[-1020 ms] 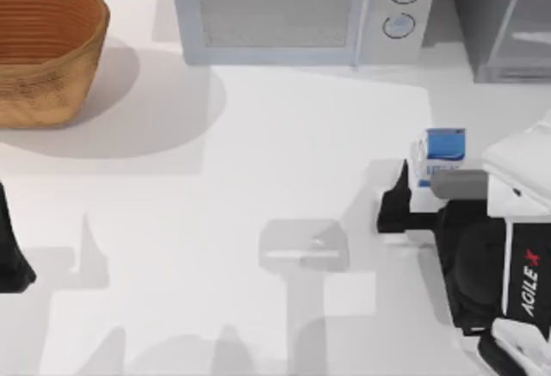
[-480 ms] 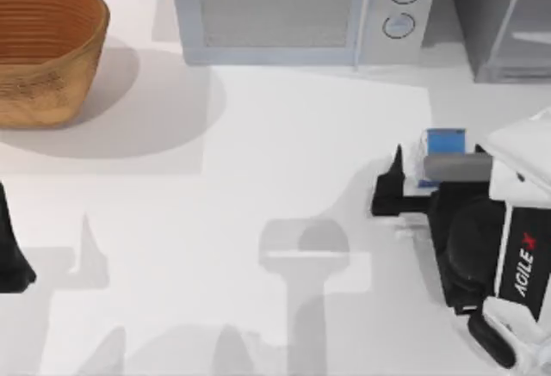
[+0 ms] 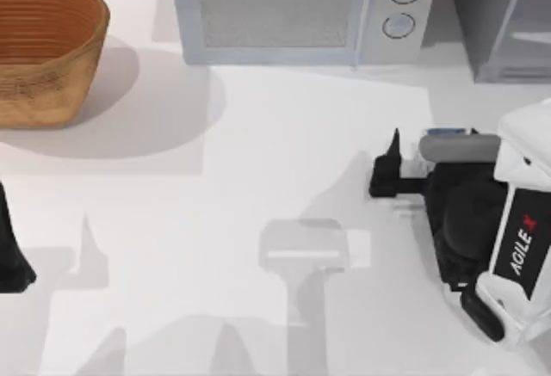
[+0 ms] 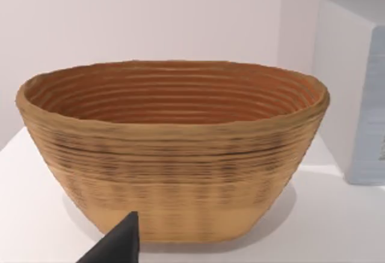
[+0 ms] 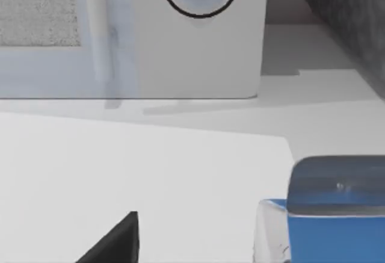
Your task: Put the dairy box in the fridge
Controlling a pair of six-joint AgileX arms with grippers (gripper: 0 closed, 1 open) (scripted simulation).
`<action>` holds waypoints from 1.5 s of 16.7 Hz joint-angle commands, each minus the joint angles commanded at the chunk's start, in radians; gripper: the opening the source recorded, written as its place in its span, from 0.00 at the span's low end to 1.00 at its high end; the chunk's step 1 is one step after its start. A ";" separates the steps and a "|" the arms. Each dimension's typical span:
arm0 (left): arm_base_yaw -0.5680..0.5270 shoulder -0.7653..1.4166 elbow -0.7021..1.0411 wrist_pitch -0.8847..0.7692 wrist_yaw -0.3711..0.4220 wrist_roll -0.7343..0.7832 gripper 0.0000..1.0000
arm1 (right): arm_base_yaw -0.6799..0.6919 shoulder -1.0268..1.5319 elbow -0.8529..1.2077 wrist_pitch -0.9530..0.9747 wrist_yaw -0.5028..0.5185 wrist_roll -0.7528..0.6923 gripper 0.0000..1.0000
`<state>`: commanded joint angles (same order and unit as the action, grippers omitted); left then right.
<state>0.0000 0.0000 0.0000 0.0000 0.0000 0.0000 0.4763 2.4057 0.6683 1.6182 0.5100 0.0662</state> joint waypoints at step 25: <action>0.000 0.000 0.000 0.000 0.000 0.000 1.00 | 0.003 -0.038 -0.004 -0.037 -0.004 0.002 0.00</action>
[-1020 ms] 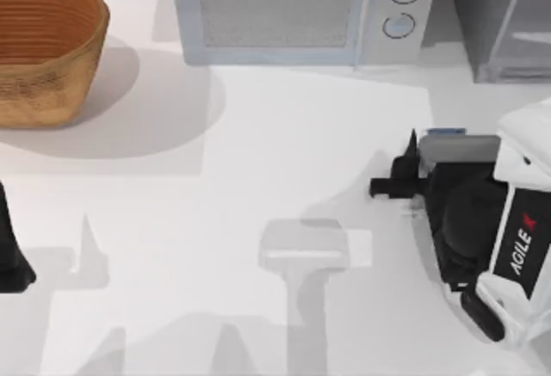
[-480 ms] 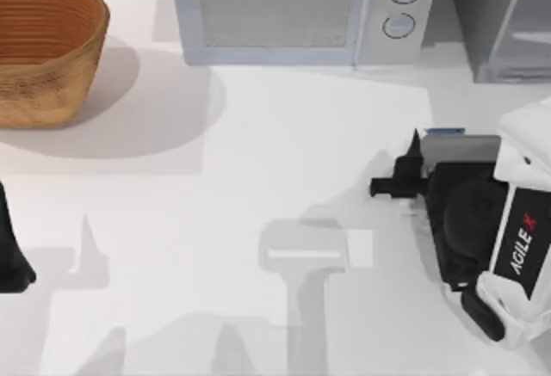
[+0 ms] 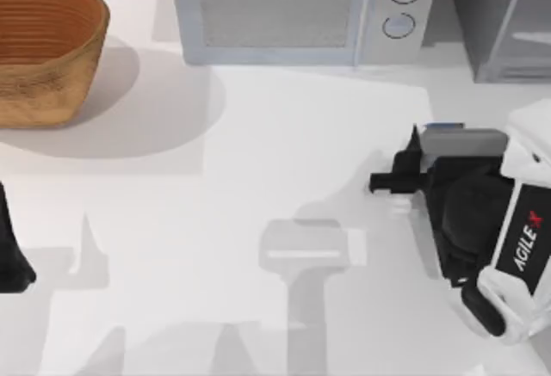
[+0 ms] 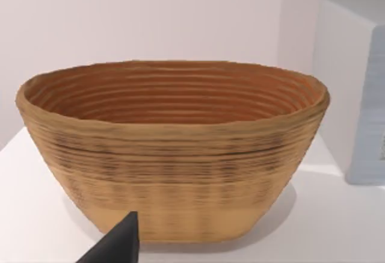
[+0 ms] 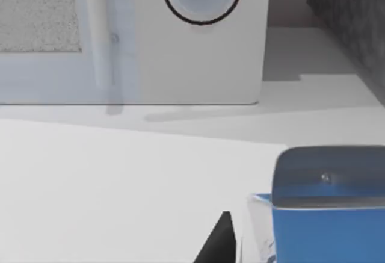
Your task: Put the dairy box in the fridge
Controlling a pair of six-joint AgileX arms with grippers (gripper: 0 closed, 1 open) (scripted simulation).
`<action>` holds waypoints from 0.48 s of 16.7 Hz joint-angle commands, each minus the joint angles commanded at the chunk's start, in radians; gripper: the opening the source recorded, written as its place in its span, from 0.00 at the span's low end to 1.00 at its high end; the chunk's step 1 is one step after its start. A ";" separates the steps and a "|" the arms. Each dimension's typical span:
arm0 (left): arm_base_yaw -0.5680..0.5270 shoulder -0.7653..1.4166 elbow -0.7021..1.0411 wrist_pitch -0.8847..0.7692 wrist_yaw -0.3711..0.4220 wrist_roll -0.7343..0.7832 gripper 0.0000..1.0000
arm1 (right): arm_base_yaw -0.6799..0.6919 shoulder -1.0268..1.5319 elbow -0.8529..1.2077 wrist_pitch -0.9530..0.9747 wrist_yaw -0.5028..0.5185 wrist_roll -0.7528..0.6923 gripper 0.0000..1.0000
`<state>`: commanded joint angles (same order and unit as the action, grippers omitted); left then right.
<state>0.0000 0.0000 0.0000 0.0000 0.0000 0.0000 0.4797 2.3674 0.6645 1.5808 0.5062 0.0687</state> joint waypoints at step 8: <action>0.000 0.000 0.000 0.000 0.000 0.000 1.00 | -0.001 -0.461 -0.004 -0.465 -0.005 0.004 0.00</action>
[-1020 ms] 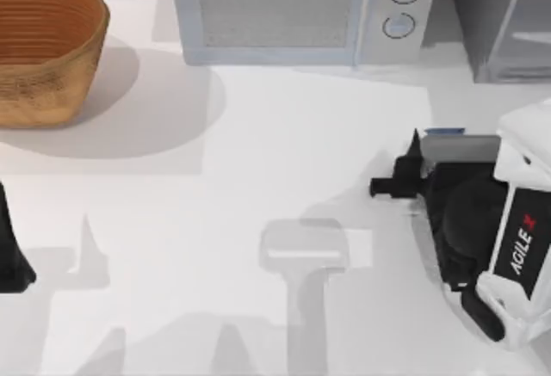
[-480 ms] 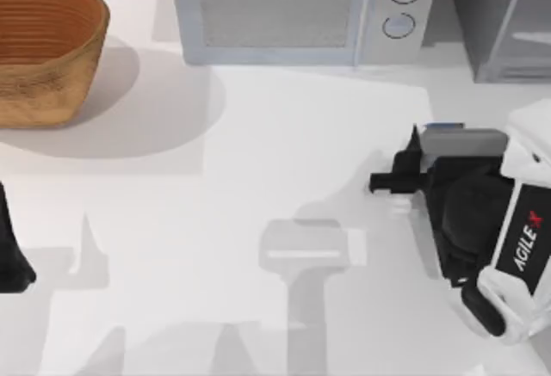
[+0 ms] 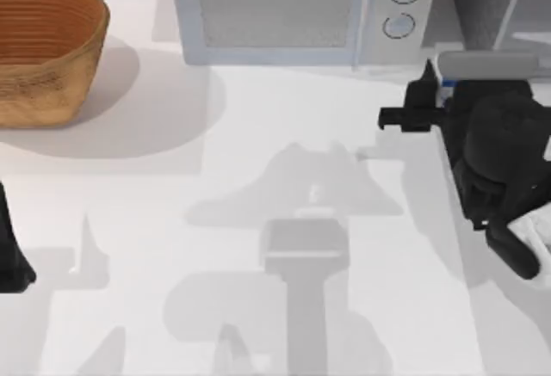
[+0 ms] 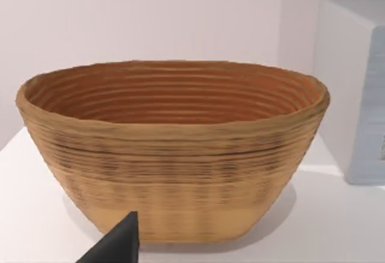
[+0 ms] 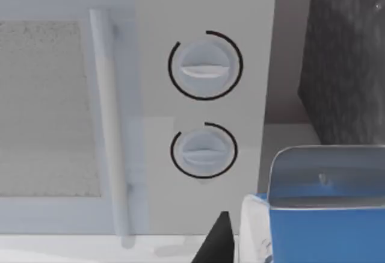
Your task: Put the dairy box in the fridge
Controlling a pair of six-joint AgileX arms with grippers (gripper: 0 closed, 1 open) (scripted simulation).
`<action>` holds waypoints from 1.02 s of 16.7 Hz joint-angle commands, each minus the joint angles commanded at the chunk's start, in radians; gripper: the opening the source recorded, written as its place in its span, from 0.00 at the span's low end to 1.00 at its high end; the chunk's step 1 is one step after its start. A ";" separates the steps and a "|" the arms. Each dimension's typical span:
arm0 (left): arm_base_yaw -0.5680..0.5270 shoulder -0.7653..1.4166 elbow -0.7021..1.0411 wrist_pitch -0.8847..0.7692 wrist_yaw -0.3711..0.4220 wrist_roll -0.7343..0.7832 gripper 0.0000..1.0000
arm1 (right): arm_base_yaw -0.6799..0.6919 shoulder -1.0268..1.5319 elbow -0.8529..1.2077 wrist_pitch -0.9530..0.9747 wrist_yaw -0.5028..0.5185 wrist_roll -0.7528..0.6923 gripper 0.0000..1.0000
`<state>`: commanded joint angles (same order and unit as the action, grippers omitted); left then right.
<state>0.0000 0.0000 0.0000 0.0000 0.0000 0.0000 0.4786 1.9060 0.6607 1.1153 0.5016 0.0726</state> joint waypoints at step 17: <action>0.000 0.000 0.000 0.000 0.000 0.000 1.00 | -0.072 -0.467 -0.096 -0.317 -0.083 -0.008 0.00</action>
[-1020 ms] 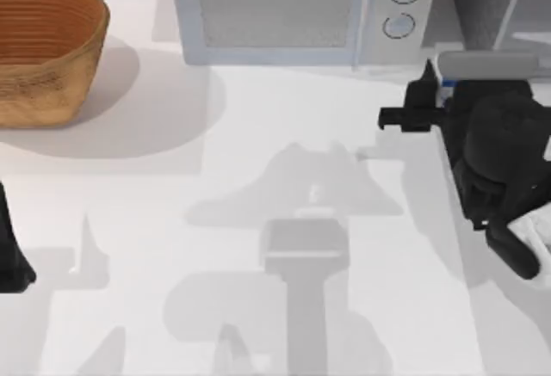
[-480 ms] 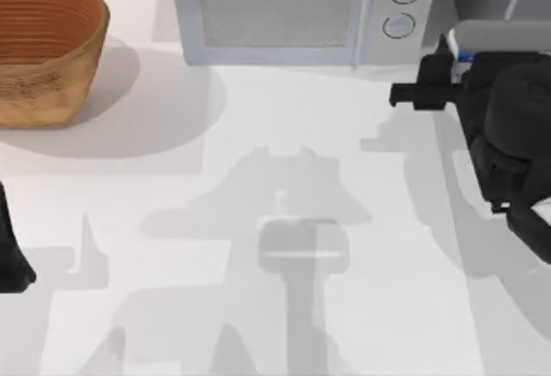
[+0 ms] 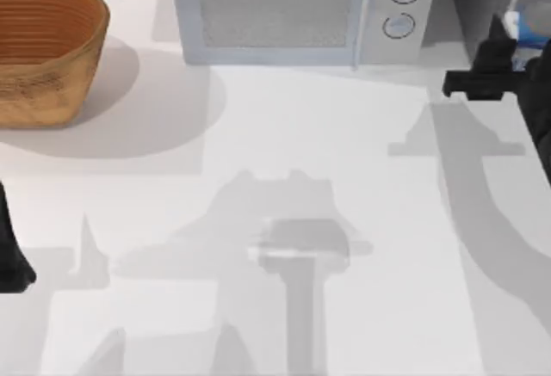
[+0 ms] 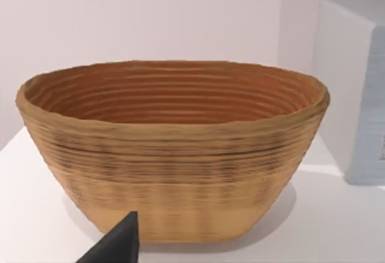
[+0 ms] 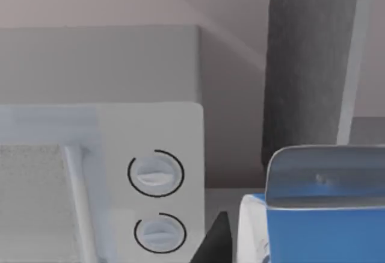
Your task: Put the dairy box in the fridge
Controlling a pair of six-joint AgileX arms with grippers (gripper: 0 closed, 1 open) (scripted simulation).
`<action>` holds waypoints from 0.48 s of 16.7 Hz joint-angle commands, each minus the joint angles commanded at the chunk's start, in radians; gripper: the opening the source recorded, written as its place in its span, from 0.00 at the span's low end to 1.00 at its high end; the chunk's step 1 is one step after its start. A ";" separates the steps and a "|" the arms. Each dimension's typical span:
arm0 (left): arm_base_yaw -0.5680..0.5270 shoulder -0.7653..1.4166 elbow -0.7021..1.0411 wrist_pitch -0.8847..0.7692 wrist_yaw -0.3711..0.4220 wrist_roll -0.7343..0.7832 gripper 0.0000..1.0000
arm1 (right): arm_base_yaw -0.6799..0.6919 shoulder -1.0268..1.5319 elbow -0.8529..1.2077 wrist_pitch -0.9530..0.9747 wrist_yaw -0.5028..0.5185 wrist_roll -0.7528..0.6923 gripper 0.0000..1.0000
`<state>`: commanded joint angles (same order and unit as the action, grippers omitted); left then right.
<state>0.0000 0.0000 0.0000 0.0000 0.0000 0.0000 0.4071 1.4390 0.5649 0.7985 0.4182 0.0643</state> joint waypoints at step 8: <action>0.000 0.000 0.000 0.000 0.000 0.000 1.00 | -0.202 -0.734 -0.274 -0.386 -0.196 -0.030 0.00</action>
<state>0.0000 0.0000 0.0000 0.0000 0.0000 0.0000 0.2055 0.7054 0.2911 0.4121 0.2217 0.0343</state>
